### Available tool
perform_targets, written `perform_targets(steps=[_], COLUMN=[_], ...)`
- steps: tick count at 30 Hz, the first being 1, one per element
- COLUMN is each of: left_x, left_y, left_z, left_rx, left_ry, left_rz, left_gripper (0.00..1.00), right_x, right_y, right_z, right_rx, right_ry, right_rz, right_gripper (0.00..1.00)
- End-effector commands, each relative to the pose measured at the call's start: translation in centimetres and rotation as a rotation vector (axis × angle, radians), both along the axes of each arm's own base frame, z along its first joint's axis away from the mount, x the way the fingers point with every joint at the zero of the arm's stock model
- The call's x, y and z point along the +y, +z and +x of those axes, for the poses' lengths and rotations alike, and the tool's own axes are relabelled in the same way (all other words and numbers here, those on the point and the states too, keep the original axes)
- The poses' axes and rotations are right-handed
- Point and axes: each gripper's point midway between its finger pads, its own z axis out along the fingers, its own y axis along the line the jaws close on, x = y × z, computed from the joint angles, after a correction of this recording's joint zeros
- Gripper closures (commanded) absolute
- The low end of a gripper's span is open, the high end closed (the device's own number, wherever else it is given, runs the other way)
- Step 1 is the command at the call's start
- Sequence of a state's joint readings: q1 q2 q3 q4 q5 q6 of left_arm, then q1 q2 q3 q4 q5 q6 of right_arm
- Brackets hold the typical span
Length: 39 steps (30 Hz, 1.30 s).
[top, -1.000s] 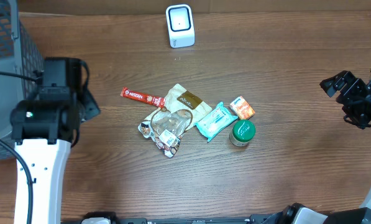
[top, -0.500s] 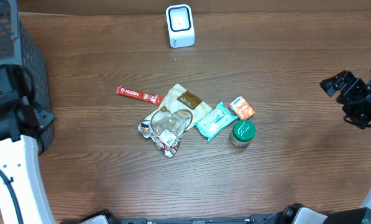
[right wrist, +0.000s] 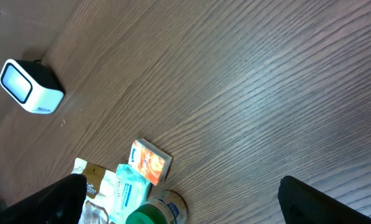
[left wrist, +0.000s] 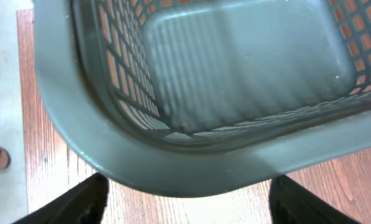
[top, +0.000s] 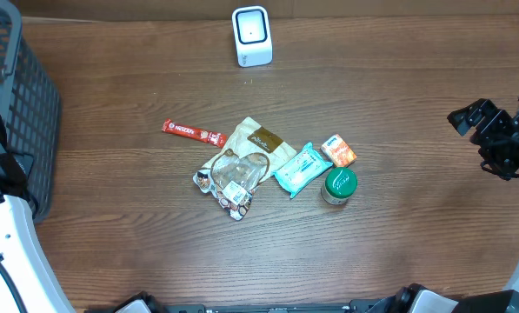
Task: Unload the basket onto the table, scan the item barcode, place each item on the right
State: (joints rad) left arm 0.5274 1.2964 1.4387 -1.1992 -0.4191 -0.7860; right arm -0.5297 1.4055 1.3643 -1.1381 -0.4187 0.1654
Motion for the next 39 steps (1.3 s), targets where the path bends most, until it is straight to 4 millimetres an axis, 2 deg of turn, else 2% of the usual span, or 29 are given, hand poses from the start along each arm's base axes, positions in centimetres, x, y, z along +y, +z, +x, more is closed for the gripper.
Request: perform_targets(steps=[1,3,4,6,10,11,14,17,20,21,24,25,28,31,37,39], left_x=[-1.2,-3.2,-3.9,-6.4,-10.2,-11.0,-12.0,-12.7,-11.6,-10.8,-9.2,-8.1,-6.7,-5.2,-0.8,0.3], left_y=[-0.3,-0.5,-0.6,-0.6,-0.5,-0.5,0.0,2.1,5.7,7.4,9.6,10.1,8.9,6.4,1.4,0.9], left_z=[1.3,3.4,4.0,5.8,7.5,7.8,8.9,11.1,12.4,13.2,15.2,16.7,18.8,20.0,19.8,19.6], left_rx=[0.000,0.001,-0.005,-0.029,-0.051,-0.038,-0.034,-0.077,-0.129,-0.141,-0.140,-0.121,-0.073,-0.002,0.132,0.139], left_ry=[-0.125,-0.339,-0.407,-0.598,-0.811,-0.855,-0.934,-1.071,-1.054,-1.062,-1.078,-1.098,-1.122,-1.135,-1.047,-1.029], left_rz=[-0.037,-0.078,-0.092,-0.132,-0.168,-0.157,-0.098,0.022,0.085,0.114,0.163,0.197,0.213,0.199,0.124,0.114], left_gripper=[0.18,0.07,0.05,0.04,0.04,0.09,0.12,0.12,0.12,0.12,0.09,0.03,0.00,0.00,0.00,0.00], right_x=[-0.3,-0.3,-0.3,-0.3,-0.3,-0.3,-0.3,-0.3,-0.3,-0.3,-0.3,-0.3,-0.3,-0.3,-0.3,-0.3], right_y=[0.8,0.8,0.8,0.8,0.8,0.8,0.8,0.8,0.8,0.8,0.8,0.8,0.8,0.8,0.8,0.8], right_z=[0.3,0.3,0.3,0.3,0.3,0.3,0.3,0.3,0.3,0.3,0.3,0.3,0.3,0.3,0.3,0.3], right_rx=[-0.021,-0.021,-0.021,-0.021,-0.021,-0.021,-0.021,-0.021,-0.021,-0.021,-0.021,-0.021,-0.021,-0.021,-0.021,-0.021], right_ry=[-0.008,-0.008,-0.008,-0.008,-0.008,-0.008,-0.008,-0.008,-0.008,-0.008,-0.008,-0.008,-0.008,-0.008,-0.008,-0.008], right_rz=[-0.009,-0.009,-0.009,-0.009,-0.009,-0.009,-0.009,-0.009,-0.009,-0.009,-0.009,-0.009,-0.009,-0.009,-0.009,-0.009], right_gripper=[0.00,0.00,0.00,0.00,0.00,0.00,0.00,0.00,0.00,0.00,0.00,0.00,0.00,0.00,0.00,0.00])
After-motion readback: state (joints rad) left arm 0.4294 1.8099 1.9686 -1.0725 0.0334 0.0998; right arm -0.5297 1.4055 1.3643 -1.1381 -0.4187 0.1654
